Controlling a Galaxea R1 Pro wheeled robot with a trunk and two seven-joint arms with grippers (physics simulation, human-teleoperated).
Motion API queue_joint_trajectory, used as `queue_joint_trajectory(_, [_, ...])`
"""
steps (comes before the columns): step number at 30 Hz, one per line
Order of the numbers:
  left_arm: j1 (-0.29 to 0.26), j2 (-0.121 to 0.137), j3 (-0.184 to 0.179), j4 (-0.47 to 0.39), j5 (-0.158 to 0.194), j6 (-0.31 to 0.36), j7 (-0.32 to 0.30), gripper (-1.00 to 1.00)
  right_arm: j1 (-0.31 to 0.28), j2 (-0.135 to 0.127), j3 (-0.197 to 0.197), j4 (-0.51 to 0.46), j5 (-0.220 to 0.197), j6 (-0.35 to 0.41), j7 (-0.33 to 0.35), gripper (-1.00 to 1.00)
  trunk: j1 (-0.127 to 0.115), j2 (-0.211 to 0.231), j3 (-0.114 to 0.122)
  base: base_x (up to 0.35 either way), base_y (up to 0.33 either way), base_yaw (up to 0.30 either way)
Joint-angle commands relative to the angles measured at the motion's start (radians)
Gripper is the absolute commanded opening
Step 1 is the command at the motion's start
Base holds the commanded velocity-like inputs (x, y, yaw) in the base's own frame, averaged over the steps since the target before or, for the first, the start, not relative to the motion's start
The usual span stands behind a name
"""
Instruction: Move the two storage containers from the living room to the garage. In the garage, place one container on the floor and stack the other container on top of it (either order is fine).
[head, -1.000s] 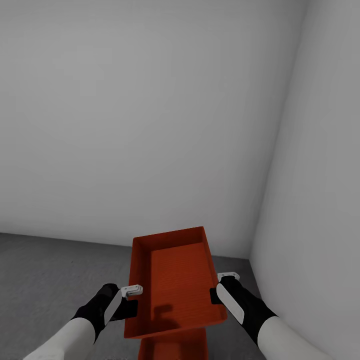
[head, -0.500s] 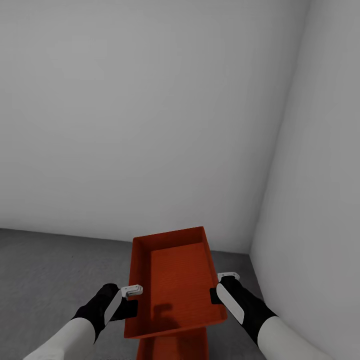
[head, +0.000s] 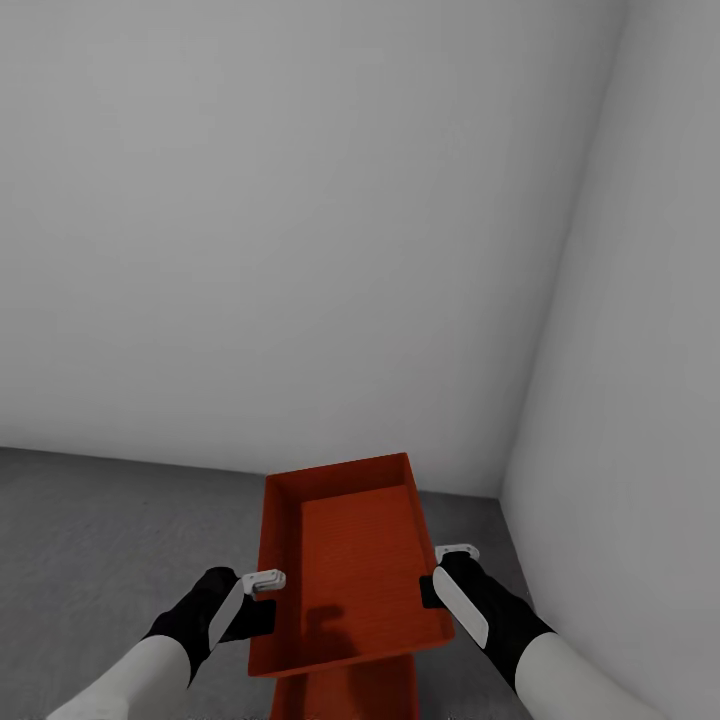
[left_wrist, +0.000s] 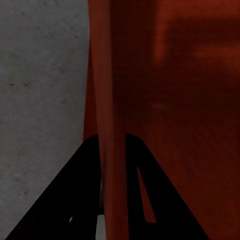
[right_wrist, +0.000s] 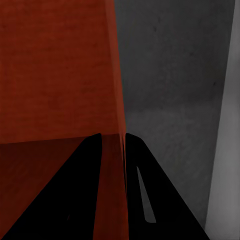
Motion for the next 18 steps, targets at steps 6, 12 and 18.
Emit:
queue_joint_trajectory(6, [-0.001, -0.005, 0.011, -0.002, 0.008, 0.005, 0.003, -1.00, 0.000, 0.000, 0.014, 0.000, -0.020, 0.002, -0.008, -1.00, 0.000, -0.001, -0.011, 0.000, 0.000, 0.000])
queue_joint_trajectory(12, [-0.001, -0.005, 0.011, -0.002, 0.008, 0.005, 0.003, -1.00, 0.000, 0.000, 0.014, 0.000, -0.020, 0.002, -0.008, -1.00, 0.000, -0.001, -0.020, 0.000, 0.000, 0.000])
queue_joint_trajectory(18, [-0.001, -0.005, 0.011, -0.002, 0.008, 0.005, 0.003, -1.00, 0.000, 0.000, 0.014, 0.000, -0.020, 0.002, -0.008, -1.00, 0.000, -0.001, -0.030, 0.000, 0.000, 0.000])
